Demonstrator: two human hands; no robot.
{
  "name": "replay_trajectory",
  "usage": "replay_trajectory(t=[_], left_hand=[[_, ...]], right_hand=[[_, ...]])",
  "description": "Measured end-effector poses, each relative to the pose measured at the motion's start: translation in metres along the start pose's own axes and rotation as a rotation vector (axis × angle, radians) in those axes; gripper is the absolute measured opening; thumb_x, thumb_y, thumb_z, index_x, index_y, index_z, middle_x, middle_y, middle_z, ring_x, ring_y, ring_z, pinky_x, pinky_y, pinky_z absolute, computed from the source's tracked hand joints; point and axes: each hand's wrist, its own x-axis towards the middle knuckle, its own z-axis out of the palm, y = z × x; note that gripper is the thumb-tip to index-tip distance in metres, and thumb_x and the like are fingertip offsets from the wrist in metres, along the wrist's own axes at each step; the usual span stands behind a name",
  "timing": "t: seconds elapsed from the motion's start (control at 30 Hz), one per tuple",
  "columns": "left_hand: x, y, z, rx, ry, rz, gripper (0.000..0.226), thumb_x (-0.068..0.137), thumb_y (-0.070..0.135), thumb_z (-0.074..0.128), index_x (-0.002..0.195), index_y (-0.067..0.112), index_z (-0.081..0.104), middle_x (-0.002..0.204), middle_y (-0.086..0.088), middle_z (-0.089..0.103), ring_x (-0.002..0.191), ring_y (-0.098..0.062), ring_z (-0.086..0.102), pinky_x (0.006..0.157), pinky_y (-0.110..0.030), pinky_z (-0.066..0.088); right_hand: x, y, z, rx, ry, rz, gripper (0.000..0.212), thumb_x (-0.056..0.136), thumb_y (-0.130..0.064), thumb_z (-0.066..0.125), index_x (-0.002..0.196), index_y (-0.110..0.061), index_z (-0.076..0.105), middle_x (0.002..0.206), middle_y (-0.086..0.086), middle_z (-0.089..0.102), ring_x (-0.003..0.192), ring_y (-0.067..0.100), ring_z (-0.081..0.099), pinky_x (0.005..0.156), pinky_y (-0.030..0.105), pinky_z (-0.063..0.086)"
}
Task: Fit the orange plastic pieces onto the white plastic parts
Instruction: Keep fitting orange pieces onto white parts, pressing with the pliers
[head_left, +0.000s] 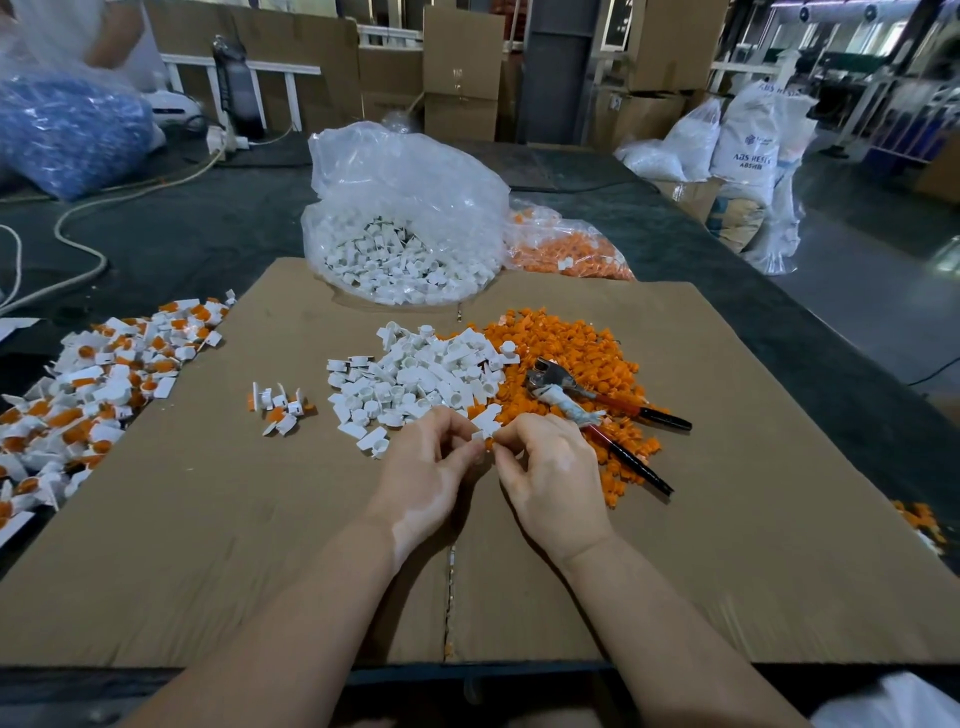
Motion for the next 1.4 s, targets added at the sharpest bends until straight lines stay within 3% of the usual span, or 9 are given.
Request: replay_trajectory(t=[0.37, 0.53, 0.7, 0.87, 0.97, 1.13, 1.4], left_hand=[[-0.0010, 0.0007, 0.0005, -0.127, 0.023, -0.061, 0.010, 0.085, 0.009, 0.064, 0.078, 0.013, 0.059, 0.063, -0.002, 0.059, 0.059, -0.011, 0.052, 0.059, -0.021, 0.041], [-0.0008, 0.0007, 0.0000, -0.115, 0.023, -0.061, 0.009, 0.086, 0.010, 0.063, 0.079, 0.012, 0.059, 0.067, -0.007, 0.059, 0.064, -0.017, 0.052, 0.063, -0.031, 0.041], [-0.0006, -0.0001, -0.0001, -0.104, 0.033, -0.047, 0.013, 0.085, 0.009, 0.063, 0.076, 0.015, 0.058, 0.072, -0.015, 0.062, 0.062, -0.015, 0.051, 0.059, -0.024, 0.040], [-0.0004, -0.0022, 0.0004, -0.096, 0.056, -0.034, 0.018, 0.084, 0.008, 0.064, 0.072, 0.020, 0.057, 0.060, 0.004, 0.060, 0.054, -0.001, 0.051, 0.052, -0.010, 0.037], [-0.0001, -0.0023, 0.0007, -0.127, 0.055, -0.042, 0.018, 0.085, 0.007, 0.064, 0.074, 0.019, 0.057, 0.060, 0.004, 0.059, 0.051, 0.003, 0.049, 0.051, -0.008, 0.037], [0.0000, -0.0022, 0.0008, -0.140, 0.052, -0.059, 0.016, 0.085, 0.009, 0.063, 0.075, 0.019, 0.057, 0.064, -0.002, 0.059, 0.060, -0.010, 0.051, 0.055, -0.014, 0.038], [0.0007, -0.0011, 0.0004, -0.153, 0.060, -0.073, 0.011, 0.086, 0.009, 0.063, 0.079, 0.016, 0.058, 0.071, -0.010, 0.059, 0.066, -0.015, 0.053, 0.060, -0.019, 0.041]], right_hand=[[0.0012, -0.0004, 0.0000, 0.023, -0.004, -0.053, 0.008, 0.076, 0.003, 0.068, 0.075, -0.003, 0.062, 0.071, 0.007, 0.061, 0.068, 0.026, 0.054, 0.061, 0.039, 0.049], [0.0016, -0.0002, -0.0003, 0.026, -0.020, -0.062, 0.006, 0.078, 0.002, 0.066, 0.078, -0.003, 0.063, 0.073, 0.007, 0.062, 0.071, 0.026, 0.054, 0.063, 0.040, 0.049], [0.0018, -0.0003, -0.0002, 0.026, -0.021, -0.061, 0.005, 0.079, 0.001, 0.067, 0.079, -0.003, 0.064, 0.075, 0.006, 0.063, 0.073, 0.026, 0.055, 0.065, 0.039, 0.049], [0.0017, 0.0003, 0.0003, 0.018, -0.017, -0.063, 0.006, 0.078, 0.001, 0.067, 0.079, -0.004, 0.065, 0.075, 0.005, 0.064, 0.072, 0.025, 0.055, 0.064, 0.035, 0.048], [0.0020, 0.0003, 0.0003, 0.018, -0.008, -0.052, 0.007, 0.078, 0.000, 0.069, 0.081, -0.005, 0.065, 0.076, 0.005, 0.065, 0.072, 0.024, 0.056, 0.065, 0.034, 0.048], [0.0023, 0.0013, 0.0006, 0.014, 0.008, 0.028, 0.005, 0.081, -0.009, 0.069, 0.080, -0.006, 0.066, 0.074, 0.005, 0.064, 0.072, 0.023, 0.056, 0.065, 0.035, 0.048], [0.0025, 0.0005, 0.0018, 0.012, -0.019, 0.061, 0.011, 0.083, -0.013, 0.067, 0.076, -0.005, 0.066, 0.070, 0.004, 0.063, 0.071, 0.023, 0.055, 0.064, 0.033, 0.045]])
